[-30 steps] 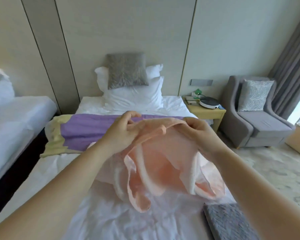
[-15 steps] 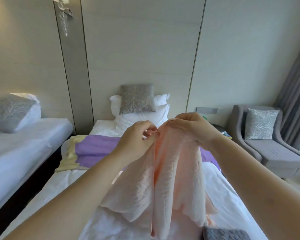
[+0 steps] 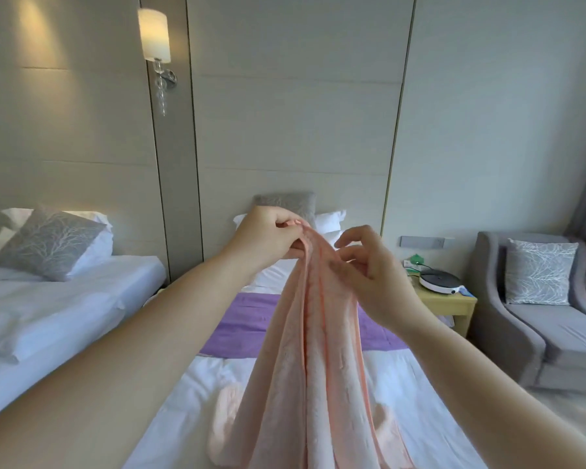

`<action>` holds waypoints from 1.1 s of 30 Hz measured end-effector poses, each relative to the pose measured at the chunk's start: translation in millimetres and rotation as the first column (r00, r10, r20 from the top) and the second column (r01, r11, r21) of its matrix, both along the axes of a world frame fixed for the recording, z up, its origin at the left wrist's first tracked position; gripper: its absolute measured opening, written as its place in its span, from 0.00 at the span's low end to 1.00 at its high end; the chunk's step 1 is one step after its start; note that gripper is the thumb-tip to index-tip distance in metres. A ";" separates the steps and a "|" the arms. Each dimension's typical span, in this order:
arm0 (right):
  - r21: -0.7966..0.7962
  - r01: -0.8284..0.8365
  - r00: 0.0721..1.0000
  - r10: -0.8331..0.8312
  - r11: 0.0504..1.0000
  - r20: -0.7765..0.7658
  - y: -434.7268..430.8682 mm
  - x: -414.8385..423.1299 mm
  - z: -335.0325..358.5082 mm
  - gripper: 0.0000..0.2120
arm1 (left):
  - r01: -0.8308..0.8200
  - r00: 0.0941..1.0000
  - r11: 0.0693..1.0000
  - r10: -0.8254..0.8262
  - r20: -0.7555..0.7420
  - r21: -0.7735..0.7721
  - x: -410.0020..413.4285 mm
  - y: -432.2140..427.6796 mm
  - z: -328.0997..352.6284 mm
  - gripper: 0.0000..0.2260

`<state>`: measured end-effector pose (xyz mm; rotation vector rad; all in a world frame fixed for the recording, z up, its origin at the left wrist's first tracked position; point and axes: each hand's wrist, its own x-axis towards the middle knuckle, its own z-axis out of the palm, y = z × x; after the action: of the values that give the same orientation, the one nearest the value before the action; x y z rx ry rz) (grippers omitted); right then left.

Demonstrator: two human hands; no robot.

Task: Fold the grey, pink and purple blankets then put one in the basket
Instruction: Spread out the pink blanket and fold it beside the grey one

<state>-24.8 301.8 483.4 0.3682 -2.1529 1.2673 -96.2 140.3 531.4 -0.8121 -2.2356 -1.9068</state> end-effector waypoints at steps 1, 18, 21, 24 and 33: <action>0.018 0.018 1.000 -0.018 1.000 -0.022 -0.2 0.1 -4.7 0.10 | -0.002 0.999 0.999 0.001 0.036 0.035 2.0 3.3 2.1 0.10; 0.126 0.007 0.976 -0.034 0.992 0.216 -4.2 4.4 -33.4 0.10 | -0.213 0.971 0.844 0.239 0.010 0.492 -8.6 28.1 13.6 0.08; -0.101 -0.029 0.968 0.054 0.994 0.245 5.4 4.7 -24.1 0.08 | -0.240 0.966 0.816 0.255 0.046 0.526 -18.5 19.1 18.6 0.08; -0.194 0.125 0.983 -0.094 0.973 0.160 14.6 -1.0 -19.2 0.05 | -0.233 0.966 0.844 0.259 0.014 0.483 -25.9 11.4 19.7 0.09; -0.321 0.091 0.979 -0.024 0.943 0.205 17.5 -17.1 -18.8 0.09 | -0.345 0.900 0.888 0.223 -0.374 -0.303 -35.6 0.6 -15.7 0.25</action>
<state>-41.9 319.3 464.6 0.0389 -2.0406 1.6557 -131.8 140.9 515.8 -0.7191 -2.3578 -1.1449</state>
